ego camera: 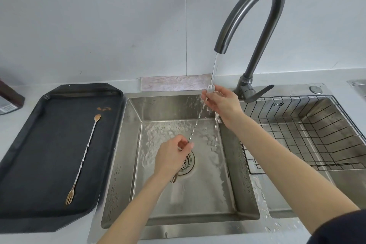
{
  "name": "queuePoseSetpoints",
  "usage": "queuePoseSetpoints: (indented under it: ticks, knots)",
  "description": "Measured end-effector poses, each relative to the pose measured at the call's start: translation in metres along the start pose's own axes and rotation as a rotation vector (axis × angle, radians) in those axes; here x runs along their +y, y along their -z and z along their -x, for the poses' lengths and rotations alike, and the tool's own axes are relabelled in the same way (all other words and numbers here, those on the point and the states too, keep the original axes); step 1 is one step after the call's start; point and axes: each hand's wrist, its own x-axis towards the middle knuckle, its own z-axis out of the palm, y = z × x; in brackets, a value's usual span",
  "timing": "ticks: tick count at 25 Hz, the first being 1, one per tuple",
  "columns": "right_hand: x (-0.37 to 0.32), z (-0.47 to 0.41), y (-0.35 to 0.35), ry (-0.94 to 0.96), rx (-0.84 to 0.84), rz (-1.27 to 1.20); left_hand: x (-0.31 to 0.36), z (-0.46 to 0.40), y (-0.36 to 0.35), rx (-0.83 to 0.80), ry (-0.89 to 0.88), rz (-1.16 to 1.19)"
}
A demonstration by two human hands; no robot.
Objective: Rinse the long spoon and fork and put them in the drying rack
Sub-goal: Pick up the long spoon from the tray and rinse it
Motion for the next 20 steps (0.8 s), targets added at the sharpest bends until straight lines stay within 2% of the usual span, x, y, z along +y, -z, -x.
queuePoseSetpoints:
  ticks: [9, 12, 16, 20]
  knots:
    - [-0.013, -0.004, 0.002, -0.012, -0.027, -0.003, 0.008, -0.011, -0.006, -0.134, 0.048, 0.239]
    - [-0.011, -0.003, 0.001, -0.042, -0.033, -0.046, 0.013, -0.016, -0.008, -0.139, 0.036, 0.261]
    - [0.007, 0.007, 0.000, -0.048, -0.103, 0.065, 0.020, -0.021, -0.009, -0.139, 0.008, 0.271]
    - [-0.018, 0.001, 0.003, -0.006, -0.076, 0.035, 0.017, -0.021, -0.009, -0.129, -0.009, 0.266]
